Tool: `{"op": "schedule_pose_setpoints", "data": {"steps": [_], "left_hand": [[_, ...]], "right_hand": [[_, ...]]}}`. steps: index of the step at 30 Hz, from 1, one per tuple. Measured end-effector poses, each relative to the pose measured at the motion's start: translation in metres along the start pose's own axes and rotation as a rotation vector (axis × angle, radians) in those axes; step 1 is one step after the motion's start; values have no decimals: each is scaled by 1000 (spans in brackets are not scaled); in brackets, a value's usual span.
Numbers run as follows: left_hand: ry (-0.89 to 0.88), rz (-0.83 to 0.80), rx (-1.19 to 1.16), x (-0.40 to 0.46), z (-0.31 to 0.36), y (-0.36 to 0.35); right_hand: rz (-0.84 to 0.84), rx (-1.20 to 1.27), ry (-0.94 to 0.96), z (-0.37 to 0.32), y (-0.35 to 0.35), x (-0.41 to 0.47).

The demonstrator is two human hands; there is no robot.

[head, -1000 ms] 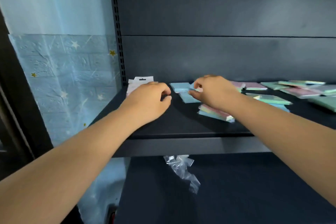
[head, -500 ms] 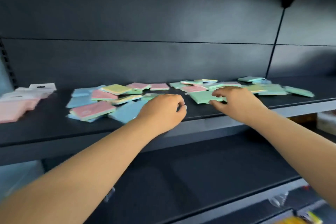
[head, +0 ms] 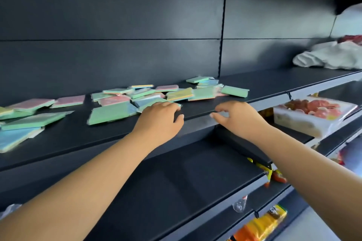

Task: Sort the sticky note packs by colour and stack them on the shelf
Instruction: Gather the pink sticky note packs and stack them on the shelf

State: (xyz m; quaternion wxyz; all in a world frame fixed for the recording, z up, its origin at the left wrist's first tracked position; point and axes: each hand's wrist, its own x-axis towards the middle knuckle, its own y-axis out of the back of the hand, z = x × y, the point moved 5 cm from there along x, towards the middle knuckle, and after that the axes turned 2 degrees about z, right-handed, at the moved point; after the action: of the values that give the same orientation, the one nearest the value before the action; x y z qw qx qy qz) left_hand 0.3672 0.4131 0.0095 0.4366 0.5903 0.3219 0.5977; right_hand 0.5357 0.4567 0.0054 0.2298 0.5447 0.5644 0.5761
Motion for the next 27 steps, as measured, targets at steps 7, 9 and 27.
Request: {"op": "schedule_pose_setpoints", "data": {"steps": [7, 9, 27], "left_hand": [[-133, -50, 56, 76, 36, -37], [-160, -114, 117, 97, 43, -50], [1, -45, 448, 145, 36, -65]], "right_hand": [[1, -11, 86, 68, -18, 69], [6, -14, 165, 80, -18, 95], [-263, 270, 302, 144, -22, 208]]}}
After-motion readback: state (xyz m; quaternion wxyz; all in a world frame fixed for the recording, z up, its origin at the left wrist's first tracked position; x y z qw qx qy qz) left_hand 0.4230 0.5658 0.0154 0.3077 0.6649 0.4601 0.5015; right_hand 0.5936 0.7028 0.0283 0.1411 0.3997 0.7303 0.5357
